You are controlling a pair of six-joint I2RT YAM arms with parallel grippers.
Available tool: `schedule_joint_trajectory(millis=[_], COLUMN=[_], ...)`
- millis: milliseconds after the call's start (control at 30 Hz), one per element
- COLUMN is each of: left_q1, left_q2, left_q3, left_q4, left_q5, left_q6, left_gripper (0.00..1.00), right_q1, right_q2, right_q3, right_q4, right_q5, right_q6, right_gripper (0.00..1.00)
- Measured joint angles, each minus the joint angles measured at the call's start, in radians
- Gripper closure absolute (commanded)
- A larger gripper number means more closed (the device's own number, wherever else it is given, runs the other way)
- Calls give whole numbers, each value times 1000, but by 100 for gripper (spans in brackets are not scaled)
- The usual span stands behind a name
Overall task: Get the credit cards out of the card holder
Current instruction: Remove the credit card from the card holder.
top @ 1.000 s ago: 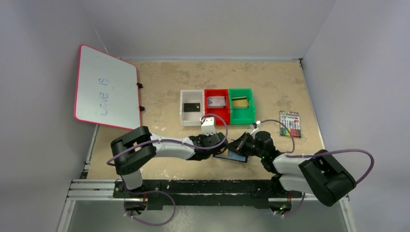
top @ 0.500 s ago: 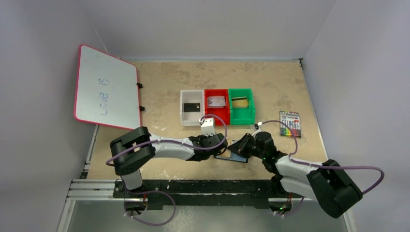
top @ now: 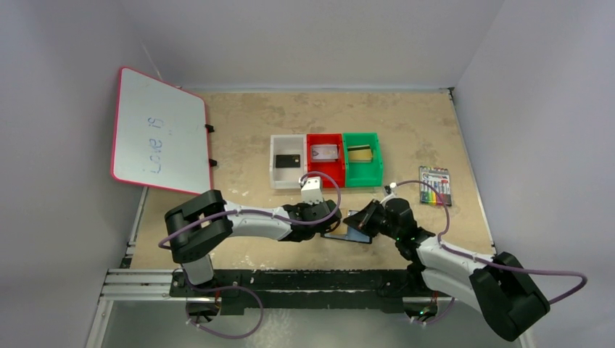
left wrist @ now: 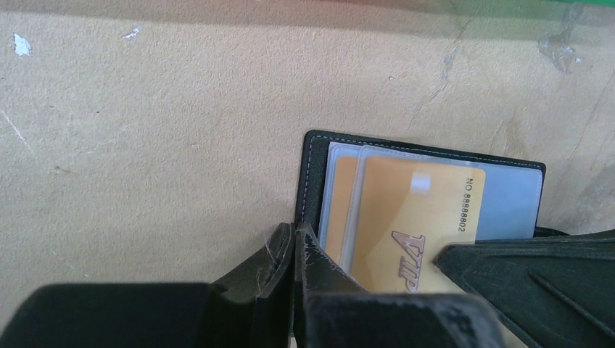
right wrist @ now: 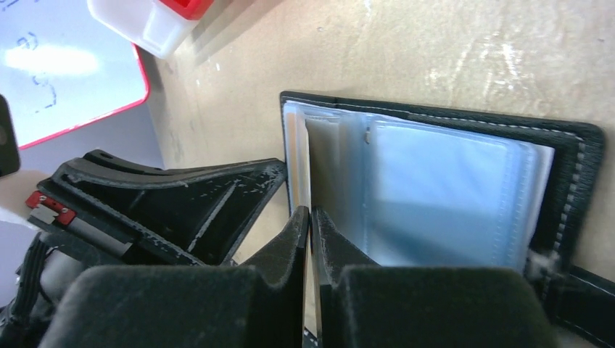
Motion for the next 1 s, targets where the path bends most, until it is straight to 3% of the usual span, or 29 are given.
schedule_joint_trajectory(millis=[300, 567, 667, 833, 933, 1000], left_q1=[0, 0, 0, 0, 0, 0], left_q2=[-3, -3, -3, -3, -3, -3], left_q3=[0, 0, 0, 0, 0, 0], left_q4=[-9, -9, -9, -9, -9, -10], left_q5=[0, 0, 0, 0, 0, 0], left_q6=[0, 0, 0, 0, 0, 0], left_gripper=[100, 100, 100, 100, 100, 100], right_q1=[0, 0, 0, 0, 0, 0], right_q2=[-57, -66, -66, -90, -105, -116], right_q3=[0, 0, 1, 2, 2, 2], right_q4=[-111, -132, -135, -166, -175, -185], right_q5=[36, 36, 36, 37, 36, 37], right_q6=[-26, -42, -45, -54, -55, -56], right_gripper=[85, 89, 77, 86, 84, 88])
